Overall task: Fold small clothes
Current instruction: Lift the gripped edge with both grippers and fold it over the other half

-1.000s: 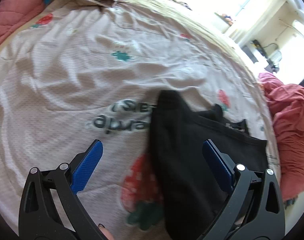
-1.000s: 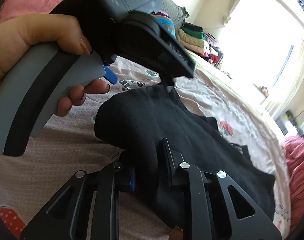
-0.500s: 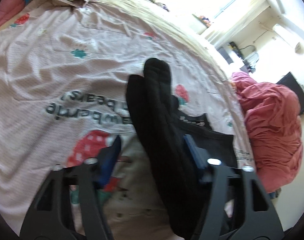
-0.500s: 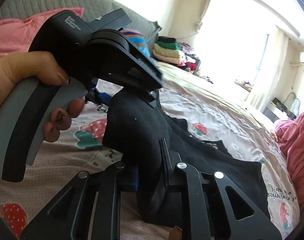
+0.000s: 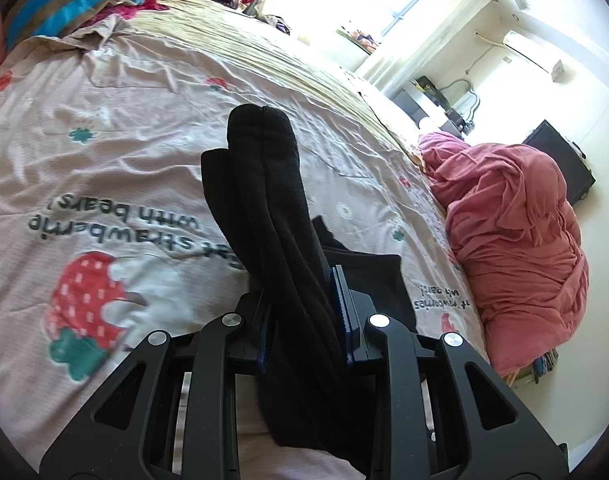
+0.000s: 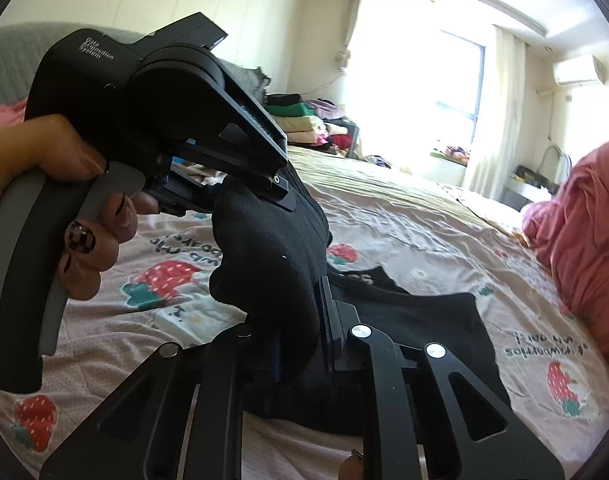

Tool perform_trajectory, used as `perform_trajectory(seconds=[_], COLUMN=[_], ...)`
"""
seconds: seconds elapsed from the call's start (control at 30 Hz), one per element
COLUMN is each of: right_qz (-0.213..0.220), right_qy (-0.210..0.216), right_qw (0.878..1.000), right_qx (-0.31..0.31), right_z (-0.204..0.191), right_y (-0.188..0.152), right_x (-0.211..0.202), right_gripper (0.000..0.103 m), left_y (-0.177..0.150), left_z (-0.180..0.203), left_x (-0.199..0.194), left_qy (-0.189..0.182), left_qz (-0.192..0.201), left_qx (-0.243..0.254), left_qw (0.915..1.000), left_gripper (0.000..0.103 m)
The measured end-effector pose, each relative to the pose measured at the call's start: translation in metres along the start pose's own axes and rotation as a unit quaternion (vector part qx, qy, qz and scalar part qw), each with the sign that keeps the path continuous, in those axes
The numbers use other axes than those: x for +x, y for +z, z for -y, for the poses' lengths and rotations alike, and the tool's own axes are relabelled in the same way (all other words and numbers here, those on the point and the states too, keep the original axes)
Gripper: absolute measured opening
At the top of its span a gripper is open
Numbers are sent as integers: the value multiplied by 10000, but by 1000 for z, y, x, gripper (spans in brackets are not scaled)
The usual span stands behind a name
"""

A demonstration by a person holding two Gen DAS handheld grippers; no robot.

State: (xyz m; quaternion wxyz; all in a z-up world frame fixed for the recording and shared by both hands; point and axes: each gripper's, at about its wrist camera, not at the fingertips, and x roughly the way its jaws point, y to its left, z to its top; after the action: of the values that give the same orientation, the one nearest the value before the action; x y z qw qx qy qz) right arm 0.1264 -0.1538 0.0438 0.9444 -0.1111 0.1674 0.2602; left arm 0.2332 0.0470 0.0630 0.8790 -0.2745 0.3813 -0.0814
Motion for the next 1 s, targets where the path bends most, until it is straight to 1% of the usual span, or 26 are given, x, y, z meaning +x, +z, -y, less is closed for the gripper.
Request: perform_trajectory(seconds=[0.1,0.2,0.37,0.5,0.67,0.73,0.8,0.9,0.93,0.97,1.0], right_qz=[4,20,9,-124,-295,-365,-470,-645,-692,-766,-822], right_qy=[-43,-183,-353,-433,-486,-474,-396,-211,-142,-45,25], right_qw=[9998,9995,9987,9974,9953,9942,9914,9846,9817,9777,9742], right_qx=[200,248,374,565,781,895,1153,1613,1770,1953,2101], right_z=[15,25,45,59,80,87,99,116,121,127,133], right_y=[-2,-5,-15,-25,-39,-43,-50,-59,-62,-65,-68], right_x=[-5,-11,-16,-16,-10,-9,-7,-2,-2,0,2], right_gripper=[13,12,11,10,10,10,10,10,10,10,10], left_y=[-1,-3,-7,-14,-20,-22,-25,-29,-30,-31,-32], left_z=[15,34,54,70,81,87,91,93,94,93,92], left_x=[7,16,32,52,79,90,99,114,120,125,131], left_qy=[16,69,54,134,165,208,246,314,336,331,306], left_qz=[-46,-88,-215,-376,-623,-718,-794,-917,-967,-1000,-1031], left_qx=[73,219,345,456,479,546,584,610,605,586,558], left_qw=[10000,9997,9992,9982,9968,9957,9948,9934,9929,9927,9926], left_gripper=[18,18,18,18,20,21,23,31,38,41,52])
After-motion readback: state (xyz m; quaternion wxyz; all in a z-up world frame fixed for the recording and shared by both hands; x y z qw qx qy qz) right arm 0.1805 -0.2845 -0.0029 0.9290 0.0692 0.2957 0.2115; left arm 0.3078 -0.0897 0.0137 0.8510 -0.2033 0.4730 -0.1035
